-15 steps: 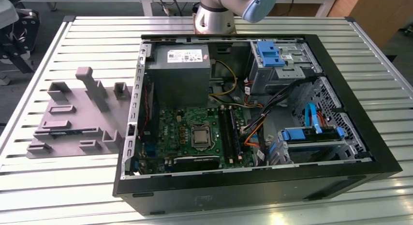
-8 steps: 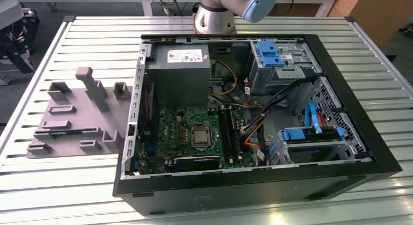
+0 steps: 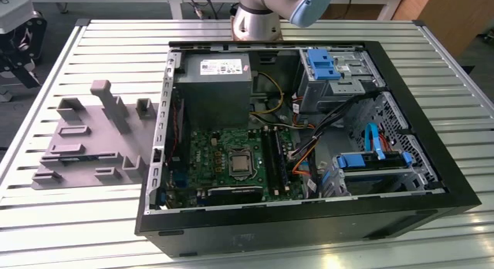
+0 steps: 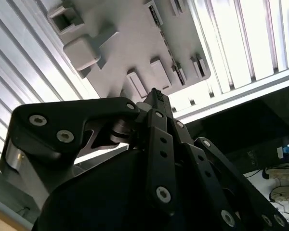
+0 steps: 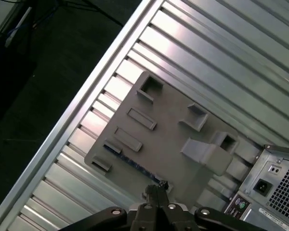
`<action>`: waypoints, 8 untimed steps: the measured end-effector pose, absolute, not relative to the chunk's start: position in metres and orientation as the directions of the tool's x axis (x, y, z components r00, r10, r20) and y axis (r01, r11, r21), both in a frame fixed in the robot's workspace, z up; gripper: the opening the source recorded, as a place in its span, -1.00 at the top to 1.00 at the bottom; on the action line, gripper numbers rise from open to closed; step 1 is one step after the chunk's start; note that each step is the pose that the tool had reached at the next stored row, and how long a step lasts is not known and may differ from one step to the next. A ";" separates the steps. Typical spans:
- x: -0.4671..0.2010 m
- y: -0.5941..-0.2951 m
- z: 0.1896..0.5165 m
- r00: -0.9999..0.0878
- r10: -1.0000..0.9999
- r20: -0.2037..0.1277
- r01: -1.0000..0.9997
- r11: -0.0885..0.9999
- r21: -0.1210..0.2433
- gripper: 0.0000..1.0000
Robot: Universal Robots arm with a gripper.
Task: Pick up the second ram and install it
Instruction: 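Pick up the second ram and move it above second insertion slot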
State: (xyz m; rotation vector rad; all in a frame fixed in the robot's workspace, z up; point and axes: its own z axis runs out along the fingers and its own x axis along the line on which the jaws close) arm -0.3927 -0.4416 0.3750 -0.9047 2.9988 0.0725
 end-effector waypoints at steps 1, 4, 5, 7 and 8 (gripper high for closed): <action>-0.393 -0.442 0.375 -0.826 -0.563 -0.021 -0.564 0.825 0.042 0.79; -0.393 -0.442 0.375 -0.803 -0.595 -0.021 -0.595 0.802 0.042 0.79; -0.393 -0.442 0.375 -0.796 -0.605 -0.021 -0.606 0.795 0.042 0.79; -0.393 -0.442 0.375 -0.779 -0.627 -0.021 -0.628 0.777 0.042 0.79; -0.394 -0.442 0.375 -0.770 -0.638 -0.021 -0.638 0.769 0.042 0.79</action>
